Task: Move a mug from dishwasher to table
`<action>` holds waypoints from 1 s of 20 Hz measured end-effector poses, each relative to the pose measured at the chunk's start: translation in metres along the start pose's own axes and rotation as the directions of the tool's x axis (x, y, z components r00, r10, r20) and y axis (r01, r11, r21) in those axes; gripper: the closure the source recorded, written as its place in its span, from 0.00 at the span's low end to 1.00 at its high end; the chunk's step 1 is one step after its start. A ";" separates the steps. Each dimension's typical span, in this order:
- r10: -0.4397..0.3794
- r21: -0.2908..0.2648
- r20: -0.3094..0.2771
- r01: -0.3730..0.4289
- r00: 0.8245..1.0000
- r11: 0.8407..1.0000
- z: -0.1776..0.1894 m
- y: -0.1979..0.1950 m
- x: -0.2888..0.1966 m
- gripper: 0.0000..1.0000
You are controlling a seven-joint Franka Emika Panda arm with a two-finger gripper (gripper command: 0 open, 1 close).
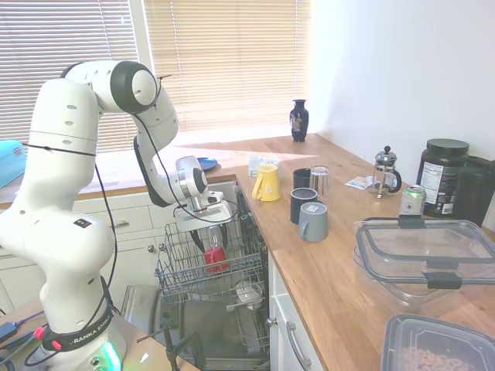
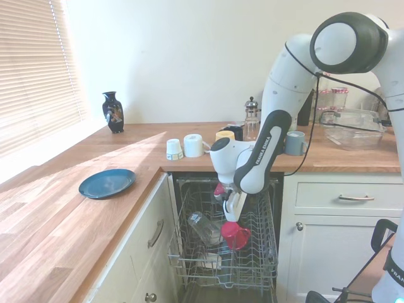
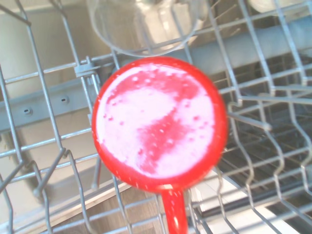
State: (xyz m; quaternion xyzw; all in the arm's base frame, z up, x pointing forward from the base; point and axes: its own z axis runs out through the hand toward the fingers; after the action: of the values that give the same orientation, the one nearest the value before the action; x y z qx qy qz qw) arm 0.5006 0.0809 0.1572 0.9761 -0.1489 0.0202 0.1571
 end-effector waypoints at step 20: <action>-0.128 0.000 0.037 0.128 0.991 0.992 0.059 -0.035 0.005 0.00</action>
State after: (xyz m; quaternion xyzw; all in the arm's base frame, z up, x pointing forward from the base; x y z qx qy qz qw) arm 0.5156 0.0923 0.0913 0.9837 -0.0889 -0.0083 0.1562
